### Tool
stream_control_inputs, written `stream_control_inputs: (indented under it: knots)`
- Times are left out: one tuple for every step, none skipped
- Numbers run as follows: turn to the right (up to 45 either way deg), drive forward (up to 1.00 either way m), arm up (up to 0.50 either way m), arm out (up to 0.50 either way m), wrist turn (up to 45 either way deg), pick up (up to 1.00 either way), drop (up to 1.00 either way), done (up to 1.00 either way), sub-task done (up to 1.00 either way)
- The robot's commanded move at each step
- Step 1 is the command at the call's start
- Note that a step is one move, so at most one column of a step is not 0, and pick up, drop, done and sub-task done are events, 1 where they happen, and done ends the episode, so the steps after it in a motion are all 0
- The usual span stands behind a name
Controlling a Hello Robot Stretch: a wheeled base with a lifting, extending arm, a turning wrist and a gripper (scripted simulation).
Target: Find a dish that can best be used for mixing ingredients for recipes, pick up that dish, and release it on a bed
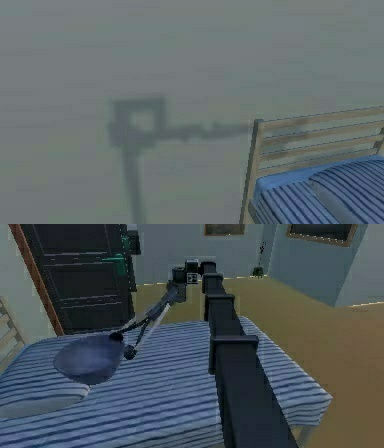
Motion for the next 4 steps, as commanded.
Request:
stream_control_inputs:
  knots:
    - [0.0,0.00,0.00,0.00,45.0,0.00,0.00,0.00,0.00]
    - [0.0,0.00,0.00,0.00,45.0,0.00,0.00,0.00,0.00]
    - [0.0,0.00,0.00,0.00,3.0,0.00,0.00,0.00,0.00]
    - [0.0,0.00,-0.22,0.00,0.0,0.00,0.00,0.00,0.00]
